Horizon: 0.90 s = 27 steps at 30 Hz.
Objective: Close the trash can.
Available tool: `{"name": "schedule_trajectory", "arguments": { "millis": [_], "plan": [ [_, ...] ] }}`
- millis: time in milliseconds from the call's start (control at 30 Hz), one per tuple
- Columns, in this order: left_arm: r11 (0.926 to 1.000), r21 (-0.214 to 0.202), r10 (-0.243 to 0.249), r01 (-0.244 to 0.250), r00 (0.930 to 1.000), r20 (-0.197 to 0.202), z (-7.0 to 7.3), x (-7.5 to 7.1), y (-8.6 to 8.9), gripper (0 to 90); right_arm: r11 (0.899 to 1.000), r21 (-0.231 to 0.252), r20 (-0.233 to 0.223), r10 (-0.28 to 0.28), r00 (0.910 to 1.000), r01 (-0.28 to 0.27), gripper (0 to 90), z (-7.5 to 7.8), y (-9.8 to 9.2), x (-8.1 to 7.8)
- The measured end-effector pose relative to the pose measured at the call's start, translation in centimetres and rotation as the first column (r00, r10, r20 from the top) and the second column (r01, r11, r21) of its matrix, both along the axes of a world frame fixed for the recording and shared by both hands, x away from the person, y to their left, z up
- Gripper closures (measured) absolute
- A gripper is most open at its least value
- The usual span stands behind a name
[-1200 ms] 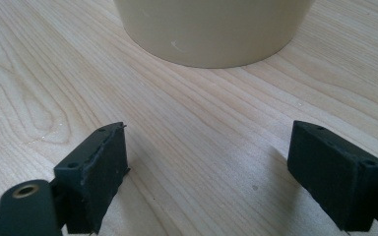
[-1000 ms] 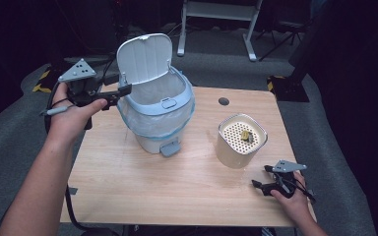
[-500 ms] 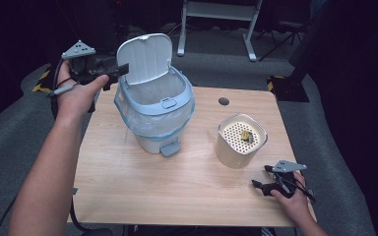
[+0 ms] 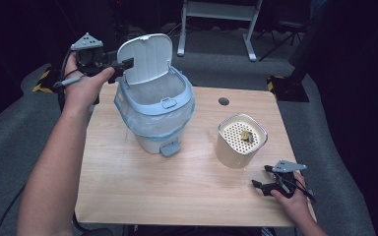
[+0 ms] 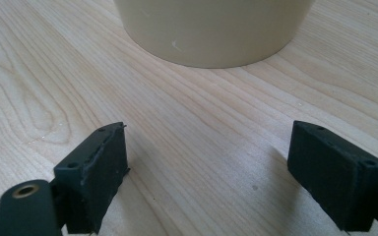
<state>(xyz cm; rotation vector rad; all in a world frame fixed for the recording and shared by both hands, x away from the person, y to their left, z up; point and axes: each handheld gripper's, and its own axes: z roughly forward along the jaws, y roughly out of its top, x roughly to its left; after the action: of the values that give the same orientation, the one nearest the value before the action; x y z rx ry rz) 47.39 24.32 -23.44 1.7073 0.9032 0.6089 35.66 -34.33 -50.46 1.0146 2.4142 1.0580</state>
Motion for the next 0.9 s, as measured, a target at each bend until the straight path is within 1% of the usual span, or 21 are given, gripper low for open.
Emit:
{"name": "schedule_trajectory", "arguments": {
  "millis": [100, 233, 267, 333, 500, 567, 633, 800, 900],
  "plan": [
    [0.9996, 0.007, -0.026, 0.026, 0.9996, -0.010, 0.1, -0.6, -0.3, 43.1, 1.000, 0.000, 0.000, 0.000, 1.0000, 0.000, 15.4, 0.0, 0.0, 0.0],
    [0.9981, 0.031, -0.051, 0.052, 0.9983, -0.027, 0.0, -1.9, -1.1, 43.4, 1.000, 0.000, 0.000, 0.000, 1.0000, 0.000, 15.4, 0.0, 0.0, 0.0],
    [0.9964, 0.056, -0.063, 0.064, 0.9975, -0.034, -0.1, -2.5, -1.6, 43.0, 1.000, 0.000, 0.000, 0.000, 1.0000, 0.000, 15.4, 0.0, 0.0, 0.0],
    [0.9938, 0.077, -0.078, 0.081, 0.9964, -0.034, -0.3, -3.0, -2.1, 42.4, 1.000, 0.000, 0.000, 0.000, 1.0000, 0.000, 15.4, 0.0, 0.0, 0.0],
    [0.9880, 0.076, -0.132, 0.135, 0.9901, -0.049, -0.9, -3.7, -3.1, 44.1, 1.000, 0.000, 0.000, 0.000, 1.0000, 0.000, 15.4, 0.0, 0.0, 0.0],
    [0.9868, 0.077, -0.138, 0.142, 0.9888, -0.058, -1.1, -3.9, -3.6, 44.1, 1.000, 0.000, 0.000, 0.000, 1.0000, 0.000, 15.4, 0.0, 0.0, 0.0],
    [0.9846, 0.076, -0.152, 0.157, 0.9860, -0.067, -1.2, -4.0, -4.0, 44.2, 1.000, 0.000, 0.000, 0.000, 1.0000, 0.000, 15.4, 0.0, 0.0, 0.0],
    [0.9787, 0.063, -0.188, 0.195, 0.9769, -0.101, -1.8, -4.0, -5.1, 46.6, 1.000, 0.000, 0.000, 0.000, 1.0000, 0.000, 15.4, 0.0, 0.0, 0.0],
    [0.9745, 0.049, -0.212, 0.219, 0.9695, -0.124, -2.1, -3.9, -5.6, 49.1, 1.000, 0.000, 0.000, 0.000, 1.0000, 0.000, 15.4, 0.0, 0.0, 0.0]
  ]
}}
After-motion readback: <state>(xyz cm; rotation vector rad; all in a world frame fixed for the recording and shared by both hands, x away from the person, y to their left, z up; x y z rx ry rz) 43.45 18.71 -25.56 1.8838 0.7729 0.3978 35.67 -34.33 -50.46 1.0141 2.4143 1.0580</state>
